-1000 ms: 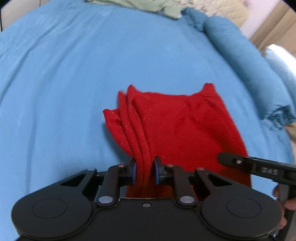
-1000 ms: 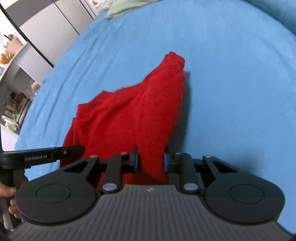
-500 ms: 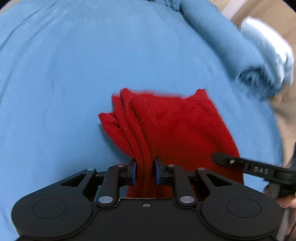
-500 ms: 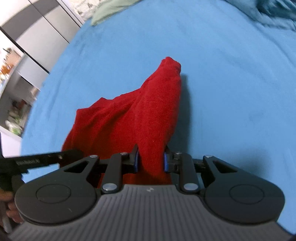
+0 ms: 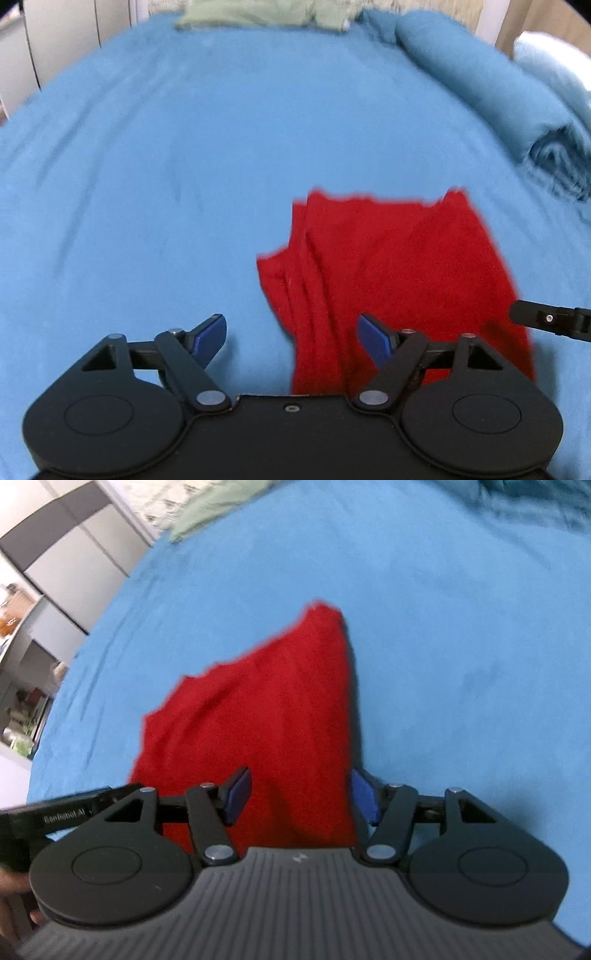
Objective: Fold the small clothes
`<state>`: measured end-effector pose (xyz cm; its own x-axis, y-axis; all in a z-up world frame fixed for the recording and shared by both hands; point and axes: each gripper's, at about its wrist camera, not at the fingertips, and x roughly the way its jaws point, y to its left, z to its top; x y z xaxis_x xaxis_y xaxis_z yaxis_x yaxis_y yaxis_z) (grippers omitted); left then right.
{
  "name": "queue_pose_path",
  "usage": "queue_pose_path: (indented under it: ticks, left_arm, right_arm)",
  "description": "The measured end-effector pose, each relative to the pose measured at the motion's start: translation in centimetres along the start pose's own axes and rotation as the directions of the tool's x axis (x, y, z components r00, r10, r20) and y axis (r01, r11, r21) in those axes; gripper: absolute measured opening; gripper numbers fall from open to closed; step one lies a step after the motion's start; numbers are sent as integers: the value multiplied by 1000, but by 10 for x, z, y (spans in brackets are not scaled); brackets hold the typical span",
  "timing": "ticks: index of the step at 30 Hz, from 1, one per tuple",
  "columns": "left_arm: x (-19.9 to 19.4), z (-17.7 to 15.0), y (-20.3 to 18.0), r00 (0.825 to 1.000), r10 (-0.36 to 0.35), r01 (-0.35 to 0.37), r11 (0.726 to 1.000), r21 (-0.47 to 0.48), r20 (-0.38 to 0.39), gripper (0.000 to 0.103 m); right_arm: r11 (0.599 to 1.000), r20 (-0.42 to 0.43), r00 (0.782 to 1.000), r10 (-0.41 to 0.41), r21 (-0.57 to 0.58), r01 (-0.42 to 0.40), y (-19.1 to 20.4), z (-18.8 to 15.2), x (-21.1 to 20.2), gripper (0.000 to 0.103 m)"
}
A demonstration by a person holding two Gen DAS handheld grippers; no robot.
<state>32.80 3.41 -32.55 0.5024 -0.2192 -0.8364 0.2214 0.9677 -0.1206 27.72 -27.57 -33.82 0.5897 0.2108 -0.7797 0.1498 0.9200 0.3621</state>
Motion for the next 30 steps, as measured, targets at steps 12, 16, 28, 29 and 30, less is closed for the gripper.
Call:
queue_pose_path:
  ticks: [12,16,28,29,30]
  left_arm:
    - [-240,19,-51,971,162,-167,986,16,174,102]
    - [-310,3,-68,958,210,-215,977,2,195,103]
    - [-399,-67,-101,960,240,-249,968,45,141,103]
    - [-401,-70,-101,962,237,-245,969,42,136,103]
    - [-403,-73,-102,962,236,-243,969,39,134,103]
  right_arm:
    - [972,186,969,-162,-137,189,98,31,-239,103]
    - [957,171,958,-230,-141,255,116,18,-309,103]
    - [933,22,949,-314,-177,313,125,-63,-409,103]
    - [933,16,949,-314,-181,312,127,-68,-411,103]
    - [931,16,948,-318,-183,315,128,-72,-414,103]
